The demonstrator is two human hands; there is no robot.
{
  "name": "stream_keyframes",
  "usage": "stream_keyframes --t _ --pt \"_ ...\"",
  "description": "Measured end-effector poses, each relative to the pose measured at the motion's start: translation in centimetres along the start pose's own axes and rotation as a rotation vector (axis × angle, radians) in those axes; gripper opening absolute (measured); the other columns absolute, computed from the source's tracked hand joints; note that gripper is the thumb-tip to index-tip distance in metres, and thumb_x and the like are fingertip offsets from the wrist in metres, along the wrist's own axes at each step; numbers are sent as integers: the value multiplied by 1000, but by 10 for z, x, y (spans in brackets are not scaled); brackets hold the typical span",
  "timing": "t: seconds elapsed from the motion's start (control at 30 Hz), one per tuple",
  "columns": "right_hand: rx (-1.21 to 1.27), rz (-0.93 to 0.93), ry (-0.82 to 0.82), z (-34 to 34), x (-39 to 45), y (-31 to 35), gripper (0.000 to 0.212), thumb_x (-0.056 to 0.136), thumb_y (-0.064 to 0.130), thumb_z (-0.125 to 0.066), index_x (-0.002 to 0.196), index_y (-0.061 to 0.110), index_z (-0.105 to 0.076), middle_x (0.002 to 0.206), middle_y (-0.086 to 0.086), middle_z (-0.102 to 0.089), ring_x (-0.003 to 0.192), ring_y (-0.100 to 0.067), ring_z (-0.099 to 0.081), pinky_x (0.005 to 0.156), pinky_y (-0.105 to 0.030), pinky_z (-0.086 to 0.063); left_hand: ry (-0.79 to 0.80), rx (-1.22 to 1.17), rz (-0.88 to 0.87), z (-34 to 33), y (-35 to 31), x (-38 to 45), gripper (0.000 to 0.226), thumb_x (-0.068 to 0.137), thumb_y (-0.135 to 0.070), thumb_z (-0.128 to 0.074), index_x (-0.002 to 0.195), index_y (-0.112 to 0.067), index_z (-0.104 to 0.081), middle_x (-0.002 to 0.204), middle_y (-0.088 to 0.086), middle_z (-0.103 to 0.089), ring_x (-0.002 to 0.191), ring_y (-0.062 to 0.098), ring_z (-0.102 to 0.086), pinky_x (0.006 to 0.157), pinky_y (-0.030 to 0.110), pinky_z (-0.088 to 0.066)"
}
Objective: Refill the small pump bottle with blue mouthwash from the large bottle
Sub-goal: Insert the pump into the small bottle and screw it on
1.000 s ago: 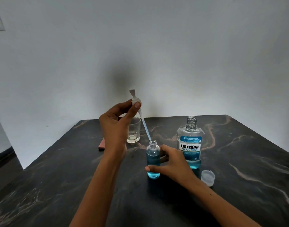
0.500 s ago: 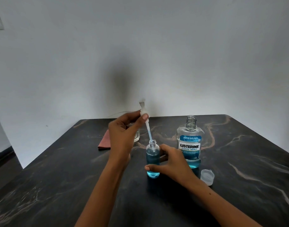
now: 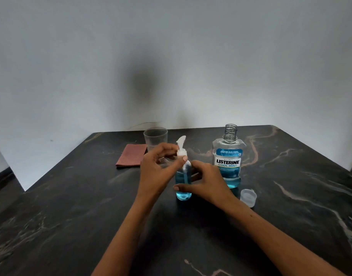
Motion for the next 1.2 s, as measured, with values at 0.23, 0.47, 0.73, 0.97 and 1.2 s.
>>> stream_keyframes --t 0.23,0.47,0.73,0.97,1.2 --pt "-6 10 8 1 -1 2 58 60 45 -84 107 18 -65 95 6 -71 82 -2 -66 70 -15 -55 -6 83 -37 -3 -1 3 21 73 -25 -78 91 -18 -69 85 -11 -69 81 3 -65 70 14 -51" --pt "13 4 20 1 -2 5 50 60 39 -86 103 18 -71 93 3 -74 80 -5 -69 71 -22 -59 27 56 -78 -6 -1 0 19 78 -20 -74 93 -10 -69 90 -3 -70 87 9 -66 76 24 -54" --pt "20 -28 32 1 -1 3 50 62 38 -85 105 18 -71 95 1 -75 83 -7 -70 75 -32 -60 -34 -12 37 -1 13 -2 35 75 -13 -76 97 -35 -59 95 -16 -67 91 -4 -64 77 16 -54" --pt "34 -43 52 1 -3 3 48 64 38 -84 106 18 -70 98 2 -74 86 -7 -69 78 -32 -60 -76 24 -16 -5 10 -1 24 73 -22 -79 93 -15 -67 88 -10 -69 84 2 -65 73 16 -52" --pt "50 -40 62 -2 -2 3 48 65 39 -82 108 22 -70 99 4 -74 87 -8 -69 80 -34 -59 -67 -27 27 -7 11 -3 26 77 -28 -74 98 -15 -68 92 -2 -71 88 10 -67 75 22 -53"
Point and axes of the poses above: each hand's wrist, its own x-axis towards the middle knuckle, its own z-axis out of the back of the hand, y = z × x, the point moved 4 cm from there along x, towards the middle knuckle
